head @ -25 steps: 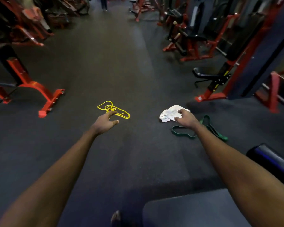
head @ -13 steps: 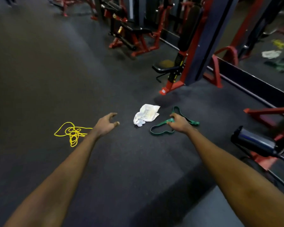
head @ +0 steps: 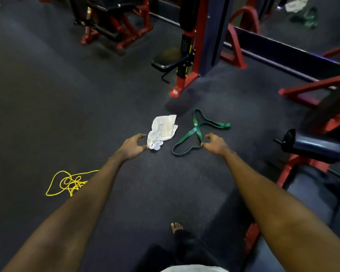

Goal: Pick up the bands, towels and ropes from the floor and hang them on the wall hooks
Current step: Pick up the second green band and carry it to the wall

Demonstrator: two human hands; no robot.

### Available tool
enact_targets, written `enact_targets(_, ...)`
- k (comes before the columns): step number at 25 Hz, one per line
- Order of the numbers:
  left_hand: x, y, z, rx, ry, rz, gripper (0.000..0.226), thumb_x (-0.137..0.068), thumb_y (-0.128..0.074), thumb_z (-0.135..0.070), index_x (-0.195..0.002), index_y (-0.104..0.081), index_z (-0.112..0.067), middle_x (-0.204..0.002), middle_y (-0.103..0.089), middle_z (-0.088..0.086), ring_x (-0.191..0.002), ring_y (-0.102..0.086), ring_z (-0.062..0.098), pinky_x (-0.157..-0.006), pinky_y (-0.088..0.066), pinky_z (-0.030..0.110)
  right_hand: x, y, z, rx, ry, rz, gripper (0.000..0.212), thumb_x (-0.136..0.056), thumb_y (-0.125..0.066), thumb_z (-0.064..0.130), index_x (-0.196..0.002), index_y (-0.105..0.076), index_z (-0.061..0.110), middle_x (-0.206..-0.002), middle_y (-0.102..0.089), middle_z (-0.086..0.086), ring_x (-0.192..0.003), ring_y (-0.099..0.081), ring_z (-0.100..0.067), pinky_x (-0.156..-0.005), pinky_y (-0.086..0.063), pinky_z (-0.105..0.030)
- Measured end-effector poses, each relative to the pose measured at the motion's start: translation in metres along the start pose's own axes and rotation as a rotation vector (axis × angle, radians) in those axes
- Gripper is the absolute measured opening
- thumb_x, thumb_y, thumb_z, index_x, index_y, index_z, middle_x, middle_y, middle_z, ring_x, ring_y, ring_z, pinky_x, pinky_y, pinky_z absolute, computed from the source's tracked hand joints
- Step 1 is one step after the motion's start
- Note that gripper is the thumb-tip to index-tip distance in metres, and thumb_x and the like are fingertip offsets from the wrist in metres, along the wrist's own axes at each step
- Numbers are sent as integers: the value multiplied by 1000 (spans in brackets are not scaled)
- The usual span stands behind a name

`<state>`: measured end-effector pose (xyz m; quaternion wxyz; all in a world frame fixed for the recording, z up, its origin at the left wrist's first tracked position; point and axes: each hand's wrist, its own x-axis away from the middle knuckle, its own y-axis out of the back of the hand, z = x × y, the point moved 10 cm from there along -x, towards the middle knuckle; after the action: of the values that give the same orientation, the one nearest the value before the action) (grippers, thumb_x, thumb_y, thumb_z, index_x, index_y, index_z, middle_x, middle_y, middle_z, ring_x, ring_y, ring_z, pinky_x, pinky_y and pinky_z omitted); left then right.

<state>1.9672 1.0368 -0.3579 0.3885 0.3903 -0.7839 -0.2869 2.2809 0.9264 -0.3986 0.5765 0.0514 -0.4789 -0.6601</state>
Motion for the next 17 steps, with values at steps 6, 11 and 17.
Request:
enact_targets(6, -131, 25, 8, -17, -22, 107, 56, -87, -64, -25, -141, -48, -21, -144, -52, 2, -133, -48, 21, -102, -36, 27, -82, 0, 7, -63, -131, 8, 55, -94, -63, 26, -142, -45, 8, -140, -53, -13, -124, -54, -30, -95, -44, -36)
enact_targets(11, -241, 21, 4, -23, -71, 223, 57, -87, -64, -28, -142, -48, -24, -141, -55, 3, -130, -50, 21, -101, -39, 30, -149, -5, 11, -132, -249, -25, 61, -91, -66, 26, -145, -42, 9, -145, -50, -13, -129, -52, -30, -101, -43, -36)
enact_targets(17, -350, -49, 26, -131, -48, 424, 57, -87, -63, -26, -142, -47, -23, -140, -55, 6, -128, -52, 24, -90, -39, 25, -250, -72, -11, -152, -319, 90, 64, -91, -66, 27, -147, -41, 9, -148, -46, -14, -132, -48, -30, -104, -41, -35)
